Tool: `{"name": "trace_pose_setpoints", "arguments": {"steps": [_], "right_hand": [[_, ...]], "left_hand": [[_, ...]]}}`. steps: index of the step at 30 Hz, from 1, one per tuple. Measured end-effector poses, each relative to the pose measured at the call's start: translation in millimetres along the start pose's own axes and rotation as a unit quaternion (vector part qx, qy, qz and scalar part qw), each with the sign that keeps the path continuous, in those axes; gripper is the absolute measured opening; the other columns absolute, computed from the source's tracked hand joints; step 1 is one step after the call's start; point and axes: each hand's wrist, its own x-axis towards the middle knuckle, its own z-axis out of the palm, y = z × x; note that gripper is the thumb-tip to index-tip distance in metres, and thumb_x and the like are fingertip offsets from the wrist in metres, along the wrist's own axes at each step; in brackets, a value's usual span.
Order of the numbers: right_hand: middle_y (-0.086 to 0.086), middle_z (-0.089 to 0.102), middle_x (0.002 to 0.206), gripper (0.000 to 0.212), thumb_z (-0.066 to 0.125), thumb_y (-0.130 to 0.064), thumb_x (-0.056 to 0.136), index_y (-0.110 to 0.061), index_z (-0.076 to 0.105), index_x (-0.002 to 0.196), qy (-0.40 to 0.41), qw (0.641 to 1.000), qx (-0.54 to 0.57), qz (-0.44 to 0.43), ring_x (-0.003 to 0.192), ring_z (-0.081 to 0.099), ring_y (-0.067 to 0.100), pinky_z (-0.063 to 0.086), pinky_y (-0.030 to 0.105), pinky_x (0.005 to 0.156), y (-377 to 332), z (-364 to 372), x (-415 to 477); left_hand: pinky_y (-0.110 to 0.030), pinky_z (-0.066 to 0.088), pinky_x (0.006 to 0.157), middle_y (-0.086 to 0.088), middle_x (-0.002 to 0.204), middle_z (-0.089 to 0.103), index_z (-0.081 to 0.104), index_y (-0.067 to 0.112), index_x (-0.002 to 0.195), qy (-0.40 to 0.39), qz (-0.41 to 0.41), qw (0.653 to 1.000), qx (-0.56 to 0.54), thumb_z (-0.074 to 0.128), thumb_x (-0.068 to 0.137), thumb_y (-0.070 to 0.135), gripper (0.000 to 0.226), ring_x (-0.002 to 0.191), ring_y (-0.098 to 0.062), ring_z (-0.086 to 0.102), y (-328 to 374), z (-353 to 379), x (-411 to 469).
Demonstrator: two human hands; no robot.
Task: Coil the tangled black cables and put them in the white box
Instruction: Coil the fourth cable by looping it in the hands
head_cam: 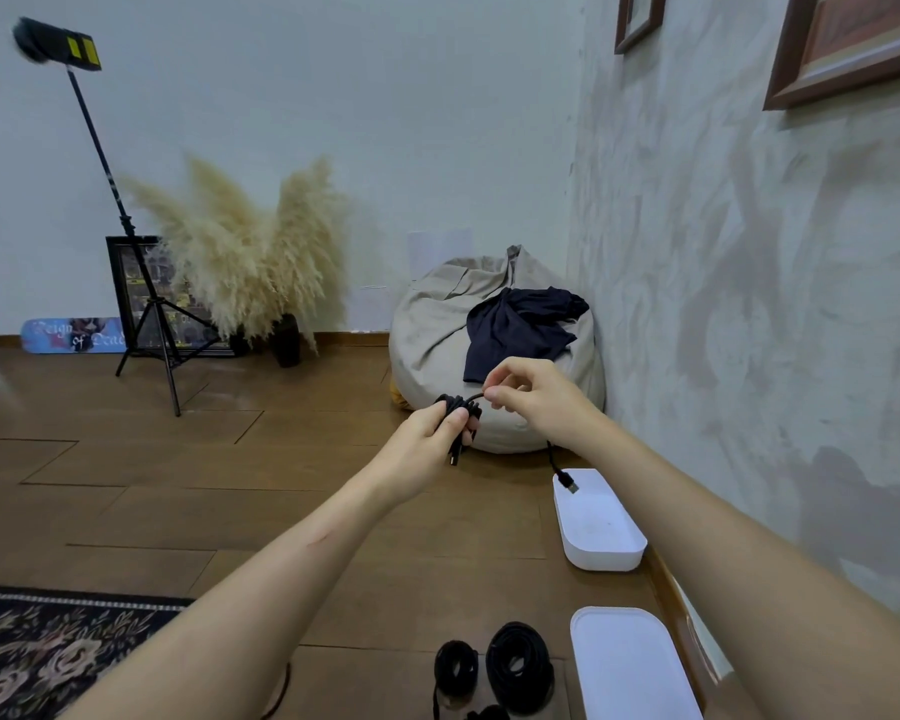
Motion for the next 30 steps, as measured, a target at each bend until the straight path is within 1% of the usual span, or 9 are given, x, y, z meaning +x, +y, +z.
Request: {"name": "trace_pose_setpoints", "arguments": {"steps": [4, 7, 11, 13, 15, 18, 21, 26, 30], "right_hand": [[-0.004, 0.073, 0.082, 0.007, 0.071, -0.029, 0.094, -0.031, 0.072, 0.087, 0.025, 0.999, 0.033, 0.0, 0.078, 0.063, 0.007, 0.045, 0.027, 0.071, 1.8, 4.0, -0.6], [0.002, 0.072, 0.084, 0.008, 0.066, -0.021, 0.098, -0.022, 0.074, 0.096, 0.026, 0.998, 0.064, 0.001, 0.079, 0.063, 0.007, 0.047, 0.024, 0.073, 0.7, 9.7, -2.3], [0.013, 0.075, 0.095, 0.014, 0.061, -0.014, 0.101, -0.013, 0.074, 0.105, 0.022, 0.995, 0.095, 0.009, 0.093, 0.072, 0.019, 0.05, 0.023, 0.078, 0.7, 13.1, -2.9], [0.011, 0.077, 0.096, 0.014, 0.06, -0.012, 0.101, -0.012, 0.074, 0.105, 0.016, 0.995, 0.1, 0.012, 0.095, 0.074, 0.018, 0.054, 0.027, 0.083, 0.5, 13.1, -2.7], [0.005, 0.078, 0.096, 0.017, 0.059, -0.01, 0.101, -0.015, 0.074, 0.106, 0.003, 0.997, 0.08, 0.004, 0.096, 0.074, 0.013, 0.056, 0.039, 0.096, 2.1, 13.0, -2.3], [-0.005, 0.078, 0.108, 0.034, 0.054, -0.01, 0.098, -0.027, 0.071, 0.122, -0.049, 0.998, 0.029, -0.009, 0.11, 0.069, 0.007, 0.049, 0.043, 0.108, 0.9, 12.3, -3.5], [-0.012, 0.076, 0.115, 0.057, 0.052, -0.01, 0.095, -0.035, 0.052, 0.147, -0.095, 0.995, -0.005, -0.009, 0.119, 0.064, 0.004, 0.041, 0.041, 0.115, -6.6, 9.7, -5.8], [-0.003, 0.078, 0.107, 0.062, 0.055, -0.008, 0.103, -0.038, 0.039, 0.154, -0.177, 0.984, 0.012, 0.001, 0.117, 0.064, 0.031, 0.043, 0.048, 0.112, -15.3, 2.6, -11.6], [0.004, 0.076, 0.115, 0.063, 0.055, 0.002, 0.101, -0.036, 0.045, 0.15, -0.225, 0.974, 0.016, 0.017, 0.111, 0.067, 0.01, 0.045, 0.037, 0.109, -25.2, -2.4, -14.9]], "left_hand": [[-0.045, 0.052, 0.095, 0.008, 0.088, 0.066, 0.068, 0.018, 0.106, -0.008, 0.025, 1.0, -0.007, 0.041, 0.111, 0.028, 0.03, 0.091, -0.01, 0.063, 5.7, 0.2, 0.1], [-0.042, 0.052, 0.091, 0.01, 0.086, 0.065, 0.068, 0.017, 0.105, -0.008, 0.044, 0.999, -0.012, 0.042, 0.11, 0.027, 0.029, 0.089, -0.008, 0.062, 7.6, -1.6, 0.5], [-0.034, 0.049, 0.085, 0.011, 0.085, 0.066, 0.068, 0.017, 0.105, 0.0, 0.05, 0.998, -0.027, 0.043, 0.104, 0.038, 0.033, 0.087, -0.008, 0.062, 9.3, -2.9, -0.6], [-0.034, 0.049, 0.082, 0.011, 0.084, 0.065, 0.068, 0.017, 0.104, 0.005, 0.049, 0.998, -0.026, 0.043, 0.102, 0.04, 0.034, 0.086, -0.008, 0.061, 9.4, -3.0, -1.3], [-0.036, 0.049, 0.082, 0.011, 0.084, 0.065, 0.067, 0.017, 0.103, 0.009, 0.048, 0.999, -0.017, 0.043, 0.103, 0.039, 0.033, 0.086, -0.009, 0.061, 8.5, -3.6, -1.5], [-0.04, 0.05, 0.086, 0.011, 0.085, 0.065, 0.067, 0.018, 0.104, 0.008, 0.043, 0.999, 0.002, 0.043, 0.109, 0.03, 0.028, 0.087, -0.009, 0.061, 7.5, -5.3, -1.1], [-0.043, 0.05, 0.089, 0.012, 0.085, 0.066, 0.067, 0.014, 0.103, -0.009, 0.036, 0.999, 0.0, 0.044, 0.105, 0.037, 0.032, 0.088, -0.008, 0.06, 8.8, -9.4, -2.2], [-0.037, 0.043, 0.081, 0.009, 0.081, 0.064, 0.065, 0.007, 0.095, -0.047, 0.03, 0.998, -0.004, 0.045, 0.099, 0.044, 0.042, 0.083, -0.012, 0.057, 15.3, -14.3, -4.8], [-0.034, 0.041, 0.079, 0.006, 0.077, 0.064, 0.066, 0.004, 0.092, -0.053, 0.025, 0.998, 0.002, 0.046, 0.096, 0.042, 0.043, 0.078, -0.011, 0.057, 16.5, -15.2, -7.5]]}}
